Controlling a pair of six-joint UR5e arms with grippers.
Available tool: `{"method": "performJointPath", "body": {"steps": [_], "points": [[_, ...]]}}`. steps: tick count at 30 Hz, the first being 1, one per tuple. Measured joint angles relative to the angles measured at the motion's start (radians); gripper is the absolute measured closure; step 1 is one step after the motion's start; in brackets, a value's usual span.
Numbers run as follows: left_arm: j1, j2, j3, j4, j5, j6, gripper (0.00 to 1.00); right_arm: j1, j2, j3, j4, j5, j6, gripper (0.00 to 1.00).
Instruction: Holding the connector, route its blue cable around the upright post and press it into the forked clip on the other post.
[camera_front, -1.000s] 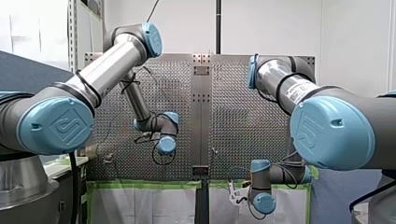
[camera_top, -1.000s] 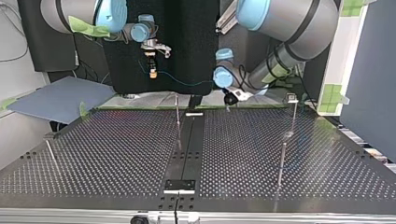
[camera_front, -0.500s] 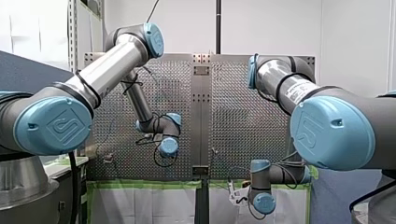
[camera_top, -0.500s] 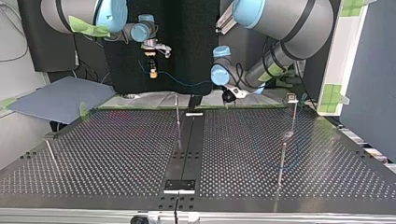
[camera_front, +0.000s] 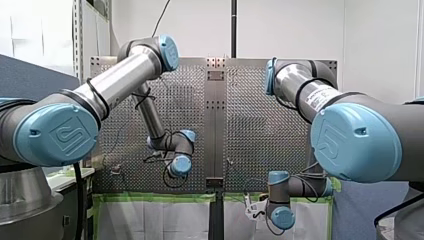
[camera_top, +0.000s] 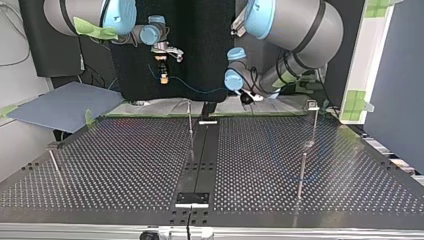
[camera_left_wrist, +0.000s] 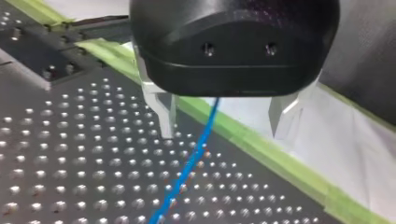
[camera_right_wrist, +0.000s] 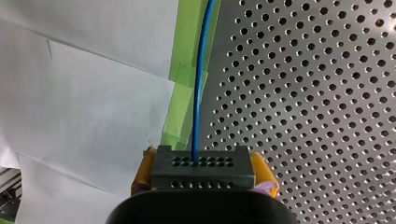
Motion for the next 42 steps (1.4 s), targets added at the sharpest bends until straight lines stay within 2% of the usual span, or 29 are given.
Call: {"method": "performJointPath", "body": {"steps": [7,13,22,30,38,42], "points": [[-0.003,-0.01,0.0,-0.018,-0.004,-0.042,0.0,0.0,0.0,0.0,-0.001,0.0,0.0,1.0],[-0.009,-0.044,0.002,-0.017,0.0,-0.061,0.0,0.0,0.0,0.0,0.001,0.0,-0.001,1.0],[-0.02,-0.069,0.002,-0.001,0.037,-0.122,0.0,0.002,0.0,0.0,0.004,0.0,-0.003,1.0],[-0.025,-0.07,0.002,0.012,0.094,-0.19,0.0,0.003,0.0,0.0,0.002,0.0,-0.003,1.0],[-0.034,-0.103,0.019,-0.005,0.1,-0.26,0.0,0.003,0.0,-0.006,0.004,0.0,-0.003,1.0],[-0.039,-0.125,0.028,0.005,0.123,-0.294,0.0,0.003,0.0,-0.006,0.004,0.0,-0.003,1.0]]}}
